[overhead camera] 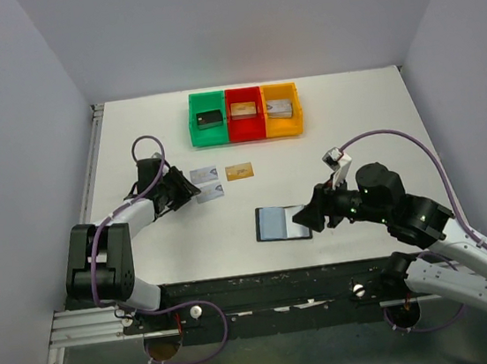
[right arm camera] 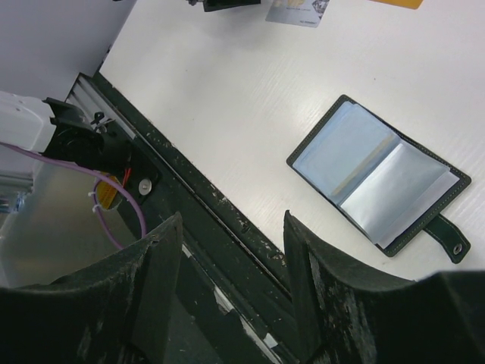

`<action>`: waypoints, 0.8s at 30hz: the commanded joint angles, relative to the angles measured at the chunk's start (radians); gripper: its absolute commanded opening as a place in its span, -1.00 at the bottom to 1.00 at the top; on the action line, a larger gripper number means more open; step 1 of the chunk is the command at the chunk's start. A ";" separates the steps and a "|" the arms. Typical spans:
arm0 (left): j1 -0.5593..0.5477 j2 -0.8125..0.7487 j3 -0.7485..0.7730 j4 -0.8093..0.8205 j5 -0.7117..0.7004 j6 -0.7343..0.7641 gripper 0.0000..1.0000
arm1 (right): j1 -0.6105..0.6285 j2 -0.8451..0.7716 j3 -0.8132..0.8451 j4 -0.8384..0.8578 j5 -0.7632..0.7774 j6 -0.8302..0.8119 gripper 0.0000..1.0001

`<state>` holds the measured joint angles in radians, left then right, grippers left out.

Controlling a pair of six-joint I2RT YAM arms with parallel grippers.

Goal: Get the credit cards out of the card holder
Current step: Place the credit card at the center of the board.

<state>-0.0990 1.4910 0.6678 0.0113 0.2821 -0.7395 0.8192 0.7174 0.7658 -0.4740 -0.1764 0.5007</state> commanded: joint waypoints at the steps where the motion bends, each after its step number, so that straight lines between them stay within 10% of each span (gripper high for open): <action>1: 0.005 -0.005 0.032 -0.099 -0.081 0.038 0.12 | 0.005 0.004 -0.011 -0.028 0.022 0.007 0.28; 13: -0.079 -0.366 0.009 -0.177 -0.193 0.009 0.12 | 0.000 0.028 -0.074 -0.129 0.333 0.128 0.33; 24: -0.537 -0.499 -0.114 -0.016 -0.210 -0.127 0.04 | -0.192 0.157 -0.181 -0.175 0.341 0.225 0.28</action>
<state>-0.5297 0.9997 0.6041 -0.0750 0.1032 -0.7986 0.6708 0.8368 0.6270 -0.6258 0.1310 0.6750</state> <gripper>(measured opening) 0.526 0.646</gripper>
